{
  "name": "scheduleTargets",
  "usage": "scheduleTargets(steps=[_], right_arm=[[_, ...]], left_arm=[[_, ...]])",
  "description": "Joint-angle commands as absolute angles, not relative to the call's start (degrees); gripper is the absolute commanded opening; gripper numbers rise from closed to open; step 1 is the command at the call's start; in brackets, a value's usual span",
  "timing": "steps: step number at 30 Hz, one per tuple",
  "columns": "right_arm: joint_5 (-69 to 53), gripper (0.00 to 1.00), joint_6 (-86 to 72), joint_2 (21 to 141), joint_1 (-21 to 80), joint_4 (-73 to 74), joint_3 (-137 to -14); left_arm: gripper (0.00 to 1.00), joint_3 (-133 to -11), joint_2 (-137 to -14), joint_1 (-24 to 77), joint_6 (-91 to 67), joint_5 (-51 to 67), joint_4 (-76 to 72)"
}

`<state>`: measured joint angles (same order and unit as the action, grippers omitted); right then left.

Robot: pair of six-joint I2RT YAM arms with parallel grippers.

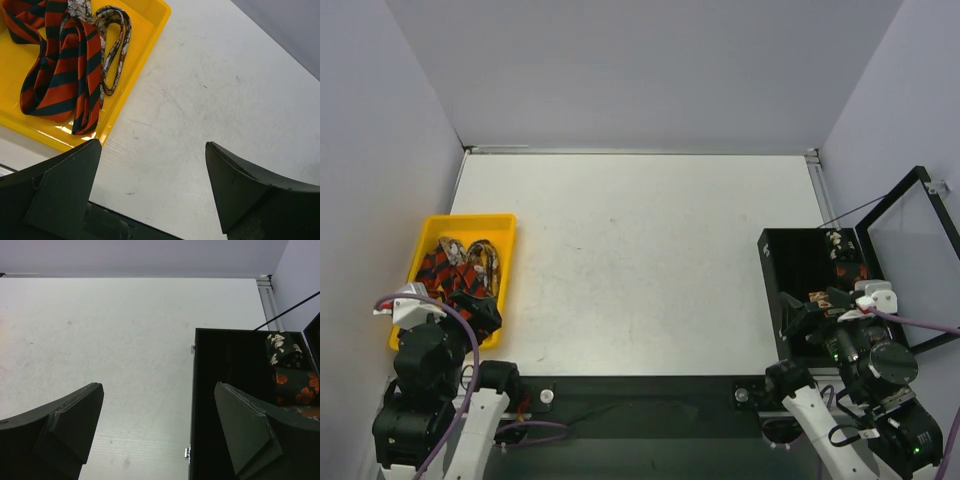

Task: Roll the ties
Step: Grab a tie with the left arm

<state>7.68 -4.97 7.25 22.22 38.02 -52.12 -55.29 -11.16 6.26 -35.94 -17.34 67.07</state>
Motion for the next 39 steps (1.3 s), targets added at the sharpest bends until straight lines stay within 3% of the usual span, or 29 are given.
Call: scheduleTargets(steps=[1, 13, 23, 33, 39], right_arm=[[8.6, 1.0, -6.3, 8.3, 22.7, 37.4, -51.2], [2.5, 1.0, -11.5, 9.3, 24.5, 37.4, -47.9], [-1.6, 1.0, -13.0, 10.7, 27.1, 37.1, -46.7], [-2.6, 1.0, -12.3, 11.2, 29.9, 36.7, -46.3], [-2.5, 1.0, -10.2, 13.0, 30.3, 36.6, -45.6]], left_arm=[[0.97, -55.1, -13.5, 6.1, -36.8, -18.7, 67.1], [0.97, -51.5, -27.8, 6.1, -42.0, -17.4, 68.6], [0.97, -45.3, -43.8, 4.7, -44.4, -17.8, 57.7], [0.97, -37.7, -53.2, -18.4, -38.1, -10.7, 42.6], [0.93, -36.1, -56.0, -21.4, -34.7, -7.2, 37.0]])
